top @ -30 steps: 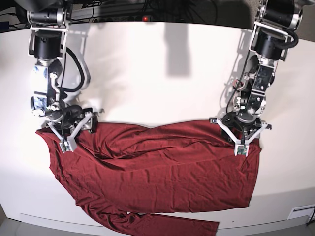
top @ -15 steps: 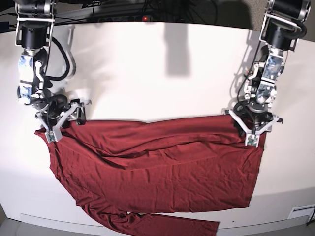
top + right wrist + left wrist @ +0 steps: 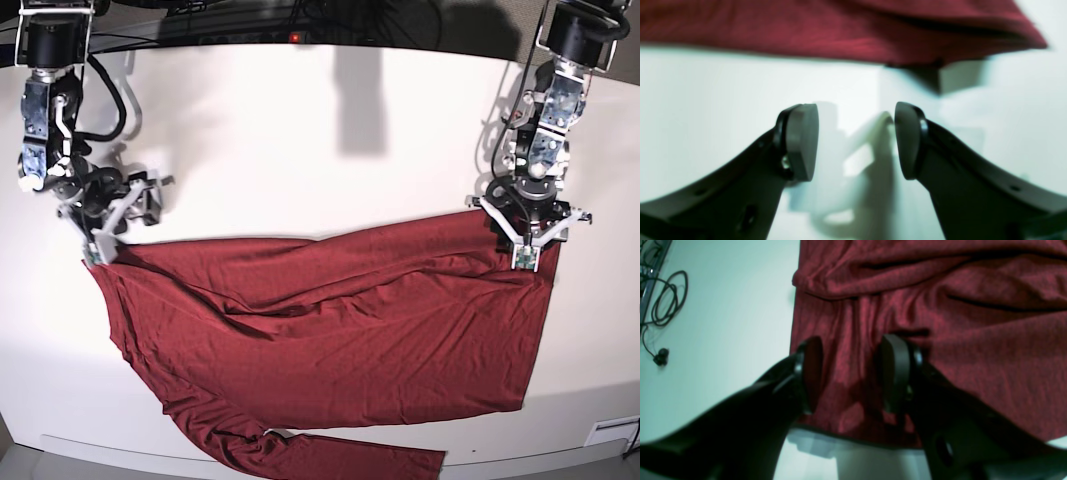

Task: Fold the T-shirt properly
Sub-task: 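Drag the held shirt edge with both grippers toward the robot base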

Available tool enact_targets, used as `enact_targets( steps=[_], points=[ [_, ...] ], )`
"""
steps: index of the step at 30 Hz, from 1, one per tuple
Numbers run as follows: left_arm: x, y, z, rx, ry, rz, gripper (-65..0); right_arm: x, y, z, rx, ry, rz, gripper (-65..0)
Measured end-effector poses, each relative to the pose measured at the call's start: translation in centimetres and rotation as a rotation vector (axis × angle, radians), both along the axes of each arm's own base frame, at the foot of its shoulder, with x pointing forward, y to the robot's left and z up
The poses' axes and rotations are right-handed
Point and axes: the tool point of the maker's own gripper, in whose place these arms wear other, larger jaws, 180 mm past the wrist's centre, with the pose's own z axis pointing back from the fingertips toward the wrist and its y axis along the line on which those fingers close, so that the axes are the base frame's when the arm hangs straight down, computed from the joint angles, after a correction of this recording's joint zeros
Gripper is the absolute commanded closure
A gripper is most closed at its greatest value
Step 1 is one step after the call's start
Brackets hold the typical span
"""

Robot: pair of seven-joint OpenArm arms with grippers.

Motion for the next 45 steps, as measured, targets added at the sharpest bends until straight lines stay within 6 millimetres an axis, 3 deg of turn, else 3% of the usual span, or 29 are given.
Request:
enact_targets(
  steps=[3, 6, 9, 14, 19, 25, 29, 38, 45],
  points=[
    [0.1, -0.1, 0.1, -0.002, 0.003, 0.002, -27.9, 3.3, 2.4, 2.5, 0.031, -0.098, 0.018, -36.0],
    [0.3, -0.1, 0.3, -0.005, 0.003, 0.002, -27.9, 6.2, 4.2, 3.9, 0.036, -0.163, 0.021, -35.9],
    [0.4, -0.2, 0.3, -0.007, 0.009, 0.005, -27.9, 8.2, 5.3, 3.1, 0.075, -0.175, -0.001, -35.9],
    [0.4, -0.2, 0.2, -0.007, 0.011, 0.004, -27.9, 10.1, 5.1, -0.9, 0.101, -0.072, -0.055, -35.9],
    [0.3, -0.1, 0.2, -0.007, 0.017, 0.007, -27.9, 8.4, 6.0, -3.7, 0.032, 0.019, 0.020, -35.9],
    [0.2, 0.0, 0.0, -0.003, 0.037, 0.015, -27.9, 4.9, 6.5, -5.6, -0.020, 0.043, 0.105, -35.9],
    [-0.3, -0.1, -0.2, -0.002, 0.038, 0.009, -27.9, 2.3, 6.2, -5.8, -0.039, 0.043, 0.131, -35.9],
    [-3.7, 0.3, -1.1, 0.028, 0.005, -0.035, -27.9, -2.8, 2.5, -5.9, -0.081, 0.092, 0.151, -35.9],
    [-9.2, 0.9, -1.1, 0.054, 0.039, -0.074, -27.9, -5.9, 2.6, -6.0, -0.075, 0.109, 0.161, -35.9]
  ],
)
